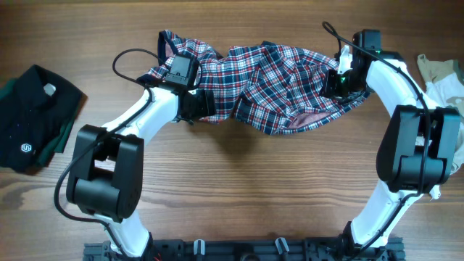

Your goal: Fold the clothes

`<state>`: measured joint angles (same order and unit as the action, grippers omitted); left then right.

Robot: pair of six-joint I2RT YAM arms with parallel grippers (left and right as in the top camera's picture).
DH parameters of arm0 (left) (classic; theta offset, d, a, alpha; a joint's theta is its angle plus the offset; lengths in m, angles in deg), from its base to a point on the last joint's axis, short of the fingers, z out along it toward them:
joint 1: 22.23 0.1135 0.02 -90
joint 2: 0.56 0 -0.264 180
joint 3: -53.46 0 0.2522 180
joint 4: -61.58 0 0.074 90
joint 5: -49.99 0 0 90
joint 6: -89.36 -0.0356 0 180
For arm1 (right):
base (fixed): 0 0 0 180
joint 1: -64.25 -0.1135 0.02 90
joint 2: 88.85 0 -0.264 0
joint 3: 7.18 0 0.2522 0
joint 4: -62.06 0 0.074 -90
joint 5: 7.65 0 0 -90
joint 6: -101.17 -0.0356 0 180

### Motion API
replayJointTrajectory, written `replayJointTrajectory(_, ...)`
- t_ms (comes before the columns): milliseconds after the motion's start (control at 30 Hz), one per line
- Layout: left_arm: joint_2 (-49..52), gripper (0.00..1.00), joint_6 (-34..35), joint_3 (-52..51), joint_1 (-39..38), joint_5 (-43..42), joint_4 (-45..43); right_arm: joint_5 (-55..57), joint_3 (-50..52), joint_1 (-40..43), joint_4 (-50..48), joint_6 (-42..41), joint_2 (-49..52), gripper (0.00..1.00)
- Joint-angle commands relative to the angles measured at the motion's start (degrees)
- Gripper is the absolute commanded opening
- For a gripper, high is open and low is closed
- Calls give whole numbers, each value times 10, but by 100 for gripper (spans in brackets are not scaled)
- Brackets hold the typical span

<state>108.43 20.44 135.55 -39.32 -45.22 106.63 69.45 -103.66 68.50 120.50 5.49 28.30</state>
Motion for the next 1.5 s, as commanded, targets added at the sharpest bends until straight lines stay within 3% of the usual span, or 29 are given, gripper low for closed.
replayJointTrajectory(0,5,86,-14,-3,12,24,-3,-7,2,-3,-1,12,-3,31)
replayJointTrajectory(300,15,82,-14,-3,22,33,-14,-7,2,-3,-1,12,-3,35)
replayJointTrajectory(400,15,75,-14,-3,22,33,-13,-7,3,-3,-2,12,-3,35)
replayJointTrajectory(433,16,64,-14,-3,22,28,-12,-7,2,-3,-2,12,-3,35)
replayJointTrajectory(500,16,56,-14,-3,22,11,-11,-7,2,-3,-1,12,-3,36)
replayJointTrajectory(633,16,23,-14,-3,22,1,-11,-7,2,-3,-1,12,-3,37)
replayJointTrajectory(733,16,17,-14,-3,22,1,-11,-7,2,-3,-1,12,-3,38)
replayJointTrajectory(767,16,6,-14,-3,22,1,-10,-7,2,-3,-1,12,-3,38)
replayJointTrajectory(933,-16,4,-14,20,30,-28,-15,-7,1,-3,6,12,-8,34)
replayJointTrajectory(1033,-90,4,-14,61,45,-40,-16,-7,-6,-3,21,10,-69,32)
replayJointTrajectory(1133,-161,4,-30,90,54,-42,-21,-7,-6,-3,47,-6,-148,36)
replayJointTrajectory(1267,-212,4,-45,92,54,-42,-87,-66,-5,-3,115,-9,-181,43)
replayJointTrajectory(1467,-214,4,-74,94,54,-69,-210,-133,63,-21,127,-38,-181,43)
